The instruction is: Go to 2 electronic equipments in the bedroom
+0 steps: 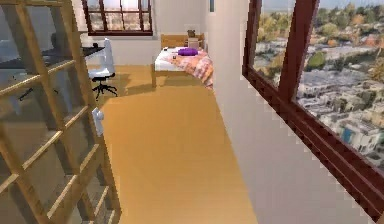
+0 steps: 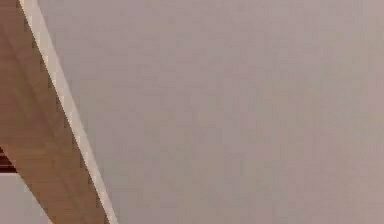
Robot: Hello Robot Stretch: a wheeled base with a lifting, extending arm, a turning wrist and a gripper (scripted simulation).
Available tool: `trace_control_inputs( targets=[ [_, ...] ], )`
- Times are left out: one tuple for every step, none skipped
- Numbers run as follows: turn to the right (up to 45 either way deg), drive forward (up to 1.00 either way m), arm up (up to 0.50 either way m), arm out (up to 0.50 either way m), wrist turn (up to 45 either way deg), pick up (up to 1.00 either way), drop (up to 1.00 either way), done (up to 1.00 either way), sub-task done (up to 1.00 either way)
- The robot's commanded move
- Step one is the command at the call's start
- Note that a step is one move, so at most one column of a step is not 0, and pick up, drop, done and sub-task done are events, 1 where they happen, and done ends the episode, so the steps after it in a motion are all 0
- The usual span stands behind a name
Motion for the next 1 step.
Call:
trace_control_inputs(
  targets=[
    [0.0,1.00,0.00,0.00,0.0,0.00,0.00,0.00,0.00]
  ],
)
